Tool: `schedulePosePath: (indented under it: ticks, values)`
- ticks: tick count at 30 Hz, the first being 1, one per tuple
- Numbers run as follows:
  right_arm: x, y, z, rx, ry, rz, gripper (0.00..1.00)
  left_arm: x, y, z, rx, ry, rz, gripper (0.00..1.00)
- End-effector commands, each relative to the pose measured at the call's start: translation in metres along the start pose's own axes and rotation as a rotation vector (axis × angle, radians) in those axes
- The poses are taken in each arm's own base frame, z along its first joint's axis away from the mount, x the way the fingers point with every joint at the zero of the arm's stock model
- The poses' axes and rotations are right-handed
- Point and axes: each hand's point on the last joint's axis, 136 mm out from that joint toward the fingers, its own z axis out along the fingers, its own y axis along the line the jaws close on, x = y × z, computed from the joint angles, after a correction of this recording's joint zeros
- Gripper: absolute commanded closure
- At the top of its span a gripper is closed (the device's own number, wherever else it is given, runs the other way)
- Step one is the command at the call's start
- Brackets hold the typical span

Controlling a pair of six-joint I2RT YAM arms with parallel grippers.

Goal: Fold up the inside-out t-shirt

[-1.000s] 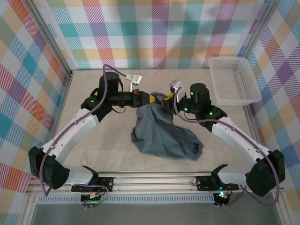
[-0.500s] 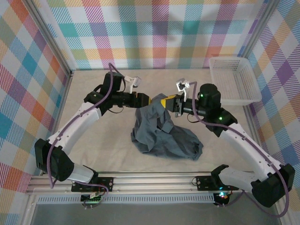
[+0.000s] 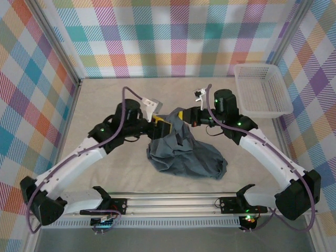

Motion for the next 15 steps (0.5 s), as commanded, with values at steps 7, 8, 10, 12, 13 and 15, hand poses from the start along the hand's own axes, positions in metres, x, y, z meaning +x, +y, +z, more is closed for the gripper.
schedulePosePath:
  ticks: [7, 8, 10, 12, 13, 15]
  values:
    - [-0.006, -0.007, -0.005, 0.068, -0.001, 0.051, 1.0, 0.02, 0.018, 0.048, -0.096, 0.114, -0.096, 0.58]
    - [-0.006, -0.01, -0.006, 0.086, -0.004, 0.056, 1.0, 0.025, 0.023, 0.048, -0.122, 0.136, -0.093, 0.69]
    - [-0.006, -0.018, -0.009, 0.116, -0.007, 0.074, 1.0, 0.028, 0.027, 0.043, -0.147, 0.146, -0.089, 0.85]
    - [-0.006, -0.027, -0.012, 0.143, -0.008, 0.098, 1.0, 0.027, 0.028, 0.036, -0.16, 0.141, -0.086, 0.95]
    - [-0.005, -0.033, -0.013, 0.158, -0.006, 0.117, 1.0, 0.026, 0.029, 0.033, -0.166, 0.137, -0.09, 0.99]
    - [-0.004, -0.044, -0.016, 0.187, -0.003, 0.149, 1.0, 0.02, 0.027, 0.024, -0.157, 0.115, -0.101, 1.0]
